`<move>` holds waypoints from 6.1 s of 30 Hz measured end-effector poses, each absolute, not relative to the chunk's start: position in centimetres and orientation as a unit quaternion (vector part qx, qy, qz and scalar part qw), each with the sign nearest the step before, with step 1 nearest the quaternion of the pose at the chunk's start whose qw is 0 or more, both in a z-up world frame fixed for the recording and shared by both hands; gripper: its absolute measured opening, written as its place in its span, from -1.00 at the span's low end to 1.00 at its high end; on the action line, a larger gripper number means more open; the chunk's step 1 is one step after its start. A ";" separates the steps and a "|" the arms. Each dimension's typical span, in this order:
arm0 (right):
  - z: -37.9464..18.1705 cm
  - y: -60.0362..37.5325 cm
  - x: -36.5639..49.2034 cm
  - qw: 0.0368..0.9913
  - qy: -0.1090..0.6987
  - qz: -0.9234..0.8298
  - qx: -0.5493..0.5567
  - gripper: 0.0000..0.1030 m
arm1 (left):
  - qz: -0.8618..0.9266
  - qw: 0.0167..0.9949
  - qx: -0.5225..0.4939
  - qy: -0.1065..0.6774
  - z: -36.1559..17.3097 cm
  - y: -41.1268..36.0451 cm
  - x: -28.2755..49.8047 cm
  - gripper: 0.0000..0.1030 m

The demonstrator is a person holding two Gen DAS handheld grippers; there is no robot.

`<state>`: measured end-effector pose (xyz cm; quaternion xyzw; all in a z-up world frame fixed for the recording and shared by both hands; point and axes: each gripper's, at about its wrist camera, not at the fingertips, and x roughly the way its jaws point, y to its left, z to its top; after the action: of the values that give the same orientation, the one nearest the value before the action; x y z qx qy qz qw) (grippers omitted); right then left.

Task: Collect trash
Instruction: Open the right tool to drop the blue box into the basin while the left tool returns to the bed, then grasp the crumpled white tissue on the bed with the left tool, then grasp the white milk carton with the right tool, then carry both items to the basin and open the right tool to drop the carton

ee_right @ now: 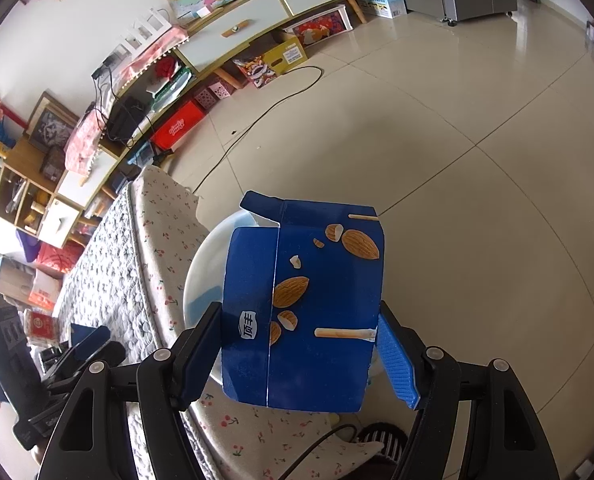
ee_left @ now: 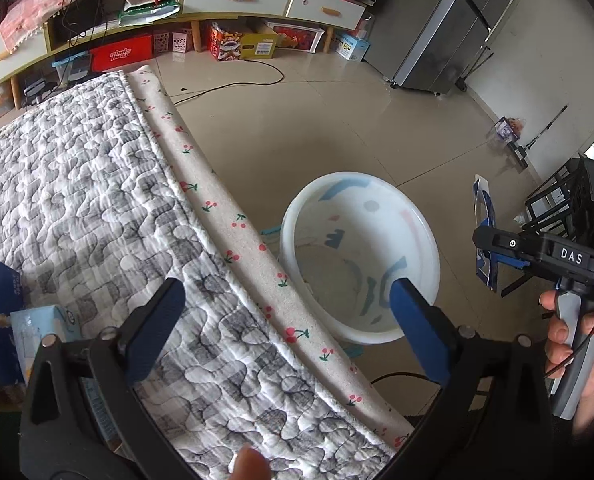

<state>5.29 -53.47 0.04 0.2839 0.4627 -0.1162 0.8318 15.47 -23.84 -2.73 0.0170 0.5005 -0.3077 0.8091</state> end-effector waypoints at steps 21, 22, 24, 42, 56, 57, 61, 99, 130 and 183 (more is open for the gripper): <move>-0.3 -47.3 11.1 0.838 0.481 -0.122 0.226 0.62 | -0.213 0.858 0.029 0.466 1.0 -9.3 11.3 0.98; -0.3 -47.2 11.1 0.838 0.480 -0.125 0.227 0.66 | -0.210 0.859 0.027 0.466 1.1 -8.7 11.1 0.98; -0.2 -47.1 11.2 0.838 0.479 -0.127 0.228 0.67 | -0.203 0.862 0.025 0.464 1.4 -7.5 11.1 0.98; 3.1 -38.7 8.5 0.868 0.467 -0.075 0.150 0.86 | -0.122 0.873 -0.005 0.472 1.6 2.2 9.4 0.98; 2.5 -30.9 10.7 0.869 0.485 -0.018 0.097 0.86 | -0.060 0.853 -0.096 0.510 0.0 10.5 9.9 0.98; 2.5 -30.5 10.8 0.869 0.486 -0.014 0.093 0.86 | -0.058 0.850 -0.103 0.514 -0.3 10.9 10.2 0.98; 2.2 -29.0 11.2 0.869 0.488 -0.005 0.078 0.86 | -0.031 0.838 -0.090 0.537 -1.9 11.8 11.0 0.98; -3.3 -16.8 13.8 0.833 0.548 0.080 -0.004 0.85 | -0.062 0.827 -0.123 0.546 -4.2 14.9 5.6 -0.08; -1.7 -19.1 12.4 0.846 0.525 0.089 0.037 0.08 | -0.093 0.840 -0.119 0.520 -2.0 11.5 6.4 -0.08; 0.1 -48.0 7.0 0.844 0.472 -0.096 0.236 0.40 | -0.277 0.802 -0.001 0.529 -1.1 -18.0 12.3 -0.08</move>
<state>7.03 -47.96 0.07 0.2365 0.4725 -0.0961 0.8436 12.26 -18.00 -1.11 -0.0014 0.5292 -0.2770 0.8020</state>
